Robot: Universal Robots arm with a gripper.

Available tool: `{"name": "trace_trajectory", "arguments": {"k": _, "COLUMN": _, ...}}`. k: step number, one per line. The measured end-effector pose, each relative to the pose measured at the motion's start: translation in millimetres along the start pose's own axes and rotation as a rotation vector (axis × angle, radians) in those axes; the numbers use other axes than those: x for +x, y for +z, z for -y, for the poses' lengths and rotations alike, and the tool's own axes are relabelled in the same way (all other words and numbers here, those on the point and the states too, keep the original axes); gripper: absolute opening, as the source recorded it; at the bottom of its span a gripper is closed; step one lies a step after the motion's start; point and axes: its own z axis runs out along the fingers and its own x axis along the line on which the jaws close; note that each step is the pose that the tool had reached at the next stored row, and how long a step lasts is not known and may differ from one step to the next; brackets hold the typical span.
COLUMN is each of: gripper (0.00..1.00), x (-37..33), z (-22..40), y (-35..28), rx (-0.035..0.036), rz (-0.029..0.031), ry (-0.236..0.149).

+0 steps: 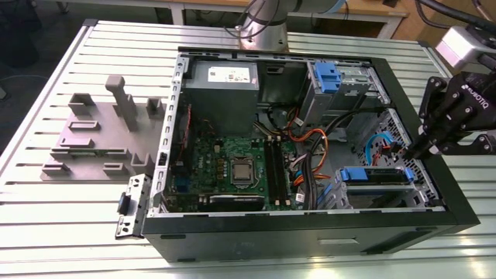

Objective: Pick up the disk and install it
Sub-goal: 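Insert the first disk wire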

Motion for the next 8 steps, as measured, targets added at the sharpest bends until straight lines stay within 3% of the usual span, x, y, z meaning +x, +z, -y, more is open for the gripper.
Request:
{"name": "trace_trajectory", "arguments": {"k": 2, "gripper": 0.24, "x": -0.5, "z": 1.9, "y": 1.7, "rx": -0.0081, "rz": -0.0012, "ry": 0.0}}
{"name": "trace_trajectory", "arguments": {"k": 6, "gripper": 0.24, "x": -1.6, "z": 5.1, "y": 4.9, "rx": -0.0381, "rz": -0.002, "ry": -0.002}}
{"name": "trace_trajectory", "arguments": {"k": 8, "gripper": 0.24, "x": -1.8, "z": 6.0, "y": 6.2, "rx": -0.0466, "rz": -0.0021, "ry": -0.003}}
